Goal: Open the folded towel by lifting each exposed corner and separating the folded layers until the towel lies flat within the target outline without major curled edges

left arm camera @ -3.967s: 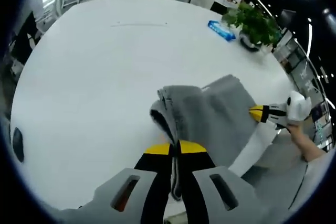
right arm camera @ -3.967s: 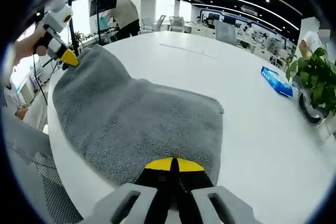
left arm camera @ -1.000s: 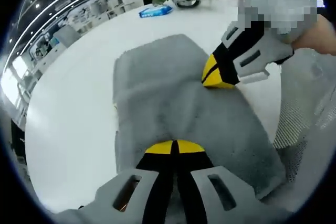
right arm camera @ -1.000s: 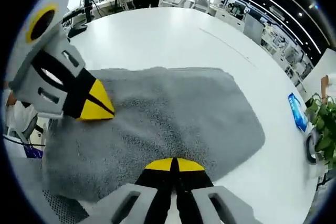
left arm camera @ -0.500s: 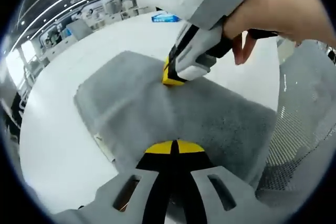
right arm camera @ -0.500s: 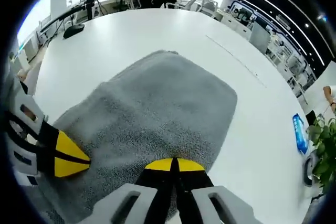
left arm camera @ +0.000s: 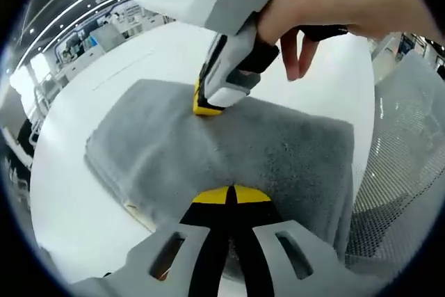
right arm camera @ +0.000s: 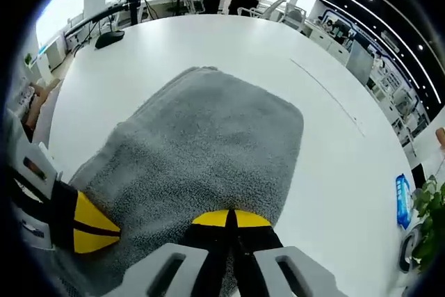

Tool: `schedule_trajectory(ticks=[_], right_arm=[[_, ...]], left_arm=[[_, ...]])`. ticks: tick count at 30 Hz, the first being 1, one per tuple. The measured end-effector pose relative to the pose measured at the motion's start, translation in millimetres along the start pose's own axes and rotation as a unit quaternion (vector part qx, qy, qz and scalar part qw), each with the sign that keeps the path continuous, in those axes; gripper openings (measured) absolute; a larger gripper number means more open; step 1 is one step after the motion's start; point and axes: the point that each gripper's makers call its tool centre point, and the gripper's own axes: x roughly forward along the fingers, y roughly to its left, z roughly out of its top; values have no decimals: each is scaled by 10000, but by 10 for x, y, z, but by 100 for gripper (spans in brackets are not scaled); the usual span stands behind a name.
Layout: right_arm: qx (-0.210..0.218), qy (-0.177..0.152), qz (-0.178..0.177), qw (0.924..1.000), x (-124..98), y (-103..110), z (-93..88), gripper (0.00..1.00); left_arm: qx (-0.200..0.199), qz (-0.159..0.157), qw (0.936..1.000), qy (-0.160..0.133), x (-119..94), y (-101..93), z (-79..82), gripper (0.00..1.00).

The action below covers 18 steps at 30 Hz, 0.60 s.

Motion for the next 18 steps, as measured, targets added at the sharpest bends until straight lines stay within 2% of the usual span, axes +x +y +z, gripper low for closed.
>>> schedule_trajectory(ticks=[1, 2, 7, 11, 18], right_arm=[[7, 9, -5, 10000, 12, -3, 22, 0], [-3, 42, -19, 10000, 17, 3, 35, 0], [-163, 107, -33, 9998, 42, 0, 73, 0], [-8, 101, 62, 9999, 64, -22, 94, 0], [-278, -82, 122, 9995, 141, -1, 237, 0]], left_arm=[[384, 119, 9992, 83, -9, -5, 8, 0], [490, 178, 9986, 115, -10, -12, 12, 0], [135, 98, 9998, -61, -20, -11, 14, 0], [321, 132, 9993, -97, -12, -30, 23, 0], [456, 146, 9988, -78, 26, 25, 69, 0]])
